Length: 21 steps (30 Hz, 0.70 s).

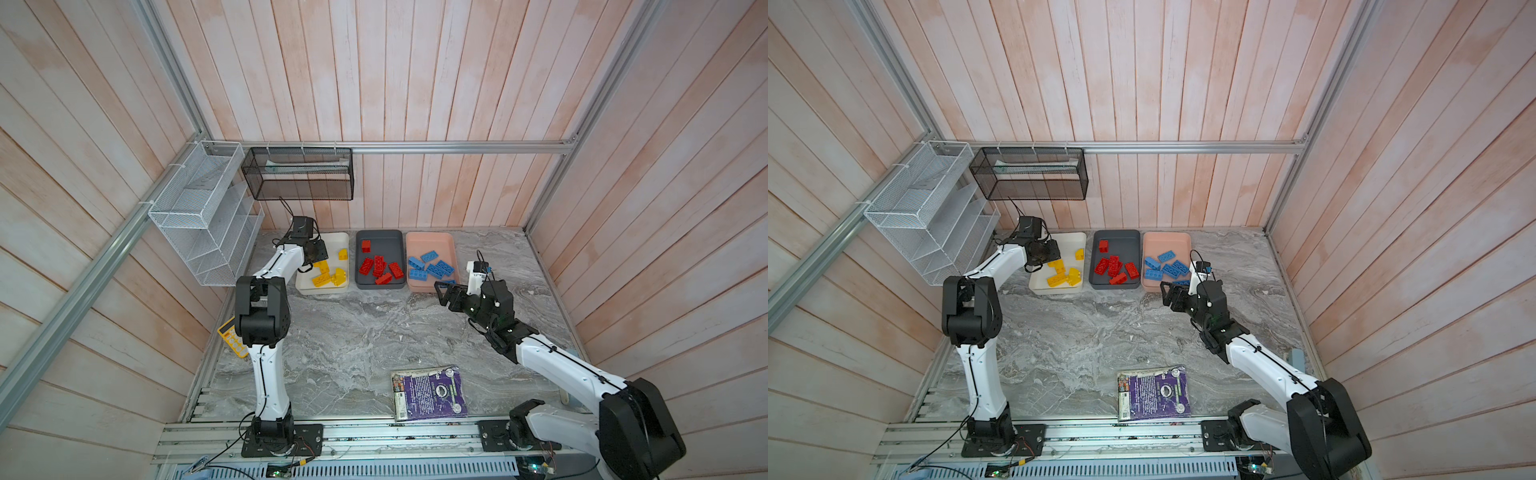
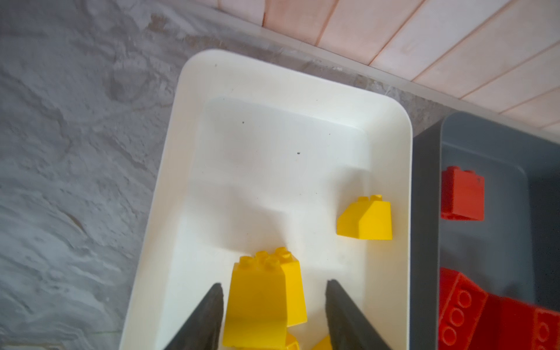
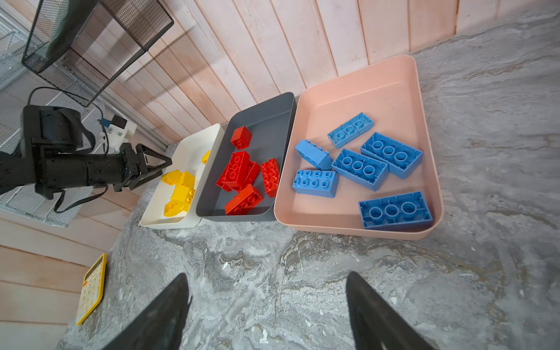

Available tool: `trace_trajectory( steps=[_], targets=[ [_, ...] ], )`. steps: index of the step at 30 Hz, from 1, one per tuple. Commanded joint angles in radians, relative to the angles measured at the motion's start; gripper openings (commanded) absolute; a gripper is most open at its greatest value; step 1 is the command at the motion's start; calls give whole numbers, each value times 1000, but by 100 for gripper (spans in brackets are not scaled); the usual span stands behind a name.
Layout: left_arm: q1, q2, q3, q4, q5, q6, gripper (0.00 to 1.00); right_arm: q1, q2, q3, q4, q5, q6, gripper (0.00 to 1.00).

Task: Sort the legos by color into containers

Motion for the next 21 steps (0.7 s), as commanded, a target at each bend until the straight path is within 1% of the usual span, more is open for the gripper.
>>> trace_trajectory(
  steps=[1, 4, 5, 8, 9, 10, 11, 13, 16, 17, 19, 21],
  targets=[
    [5, -38, 14, 15, 45, 14, 67, 4, -6, 1, -8, 78, -49, 91],
    [5, -79, -7, 23, 45, 5, 74, 3, -30, 13, -31, 111, -86, 99],
    [5, -103, -21, 25, 41, 4, 76, 4, -42, 17, -37, 123, -102, 99],
    [4, -226, -144, 101, 18, -4, 89, 1, -56, 54, -96, 193, -142, 99],
    [5, -274, -195, 134, 12, -7, 97, -1, -55, 67, -117, 226, -156, 99],
    [5, -317, -243, 160, 2, -10, 100, -6, -50, 82, -136, 266, -169, 99],
    [5, -351, -285, 177, -11, -17, 100, -11, -43, 91, -147, 309, -185, 99],
    [5, -424, -384, 214, -40, -31, 100, -15, -7, 99, -153, 435, -253, 99],
    [5, -525, -535, 274, -106, -39, 100, -20, 39, 46, -65, 621, -387, 99],
    [5, -563, -586, 305, -132, -35, 100, -20, 43, 17, -20, 654, -418, 99],
    [6, -642, -734, 409, -192, -9, 100, -79, 45, -50, 84, 713, -449, 99],
    [6, -698, -861, 526, -232, 54, 100, -132, 60, -81, 116, 707, -437, 100]
  ],
)
